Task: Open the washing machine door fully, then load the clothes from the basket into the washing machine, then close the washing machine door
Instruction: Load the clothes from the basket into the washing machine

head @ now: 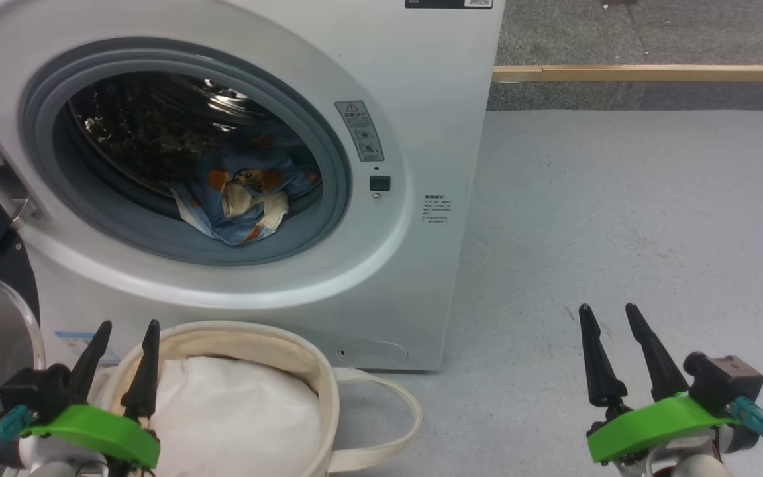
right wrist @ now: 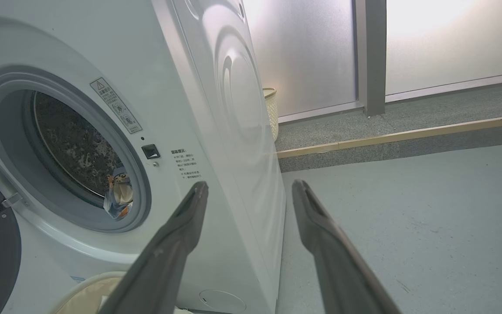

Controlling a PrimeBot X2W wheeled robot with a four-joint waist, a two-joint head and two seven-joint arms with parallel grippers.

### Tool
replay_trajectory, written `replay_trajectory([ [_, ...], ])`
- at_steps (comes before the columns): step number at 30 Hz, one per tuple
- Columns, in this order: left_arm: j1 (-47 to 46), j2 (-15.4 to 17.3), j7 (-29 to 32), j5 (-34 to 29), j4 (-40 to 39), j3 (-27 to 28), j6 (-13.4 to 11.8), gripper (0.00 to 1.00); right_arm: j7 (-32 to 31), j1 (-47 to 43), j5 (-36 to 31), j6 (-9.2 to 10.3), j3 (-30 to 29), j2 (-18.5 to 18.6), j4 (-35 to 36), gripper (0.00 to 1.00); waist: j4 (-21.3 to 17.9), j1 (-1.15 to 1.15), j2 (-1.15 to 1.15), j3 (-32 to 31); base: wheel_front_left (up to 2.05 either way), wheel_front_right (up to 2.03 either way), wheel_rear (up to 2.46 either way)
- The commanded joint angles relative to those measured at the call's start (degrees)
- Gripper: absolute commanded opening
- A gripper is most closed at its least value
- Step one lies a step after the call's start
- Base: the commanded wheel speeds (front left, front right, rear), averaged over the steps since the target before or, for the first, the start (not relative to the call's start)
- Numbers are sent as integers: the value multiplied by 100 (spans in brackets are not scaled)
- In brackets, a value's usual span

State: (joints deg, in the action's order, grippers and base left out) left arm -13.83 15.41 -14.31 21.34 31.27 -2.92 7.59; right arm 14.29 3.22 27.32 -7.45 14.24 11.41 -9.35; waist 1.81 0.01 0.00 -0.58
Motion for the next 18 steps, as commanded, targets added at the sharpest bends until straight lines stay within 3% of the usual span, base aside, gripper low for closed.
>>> replay_trajectory([
  [1,-213,112,-69,-34,-209,242,-10,100,71,146,6,-3,127,67,155,100,-13,-1,0,14,0,0,0],
  [18,-465,74,-69,184,39,152,-10,100,71,313,-28,-3,182,35,218,100,-307,-1,0,522,0,0,0],
])
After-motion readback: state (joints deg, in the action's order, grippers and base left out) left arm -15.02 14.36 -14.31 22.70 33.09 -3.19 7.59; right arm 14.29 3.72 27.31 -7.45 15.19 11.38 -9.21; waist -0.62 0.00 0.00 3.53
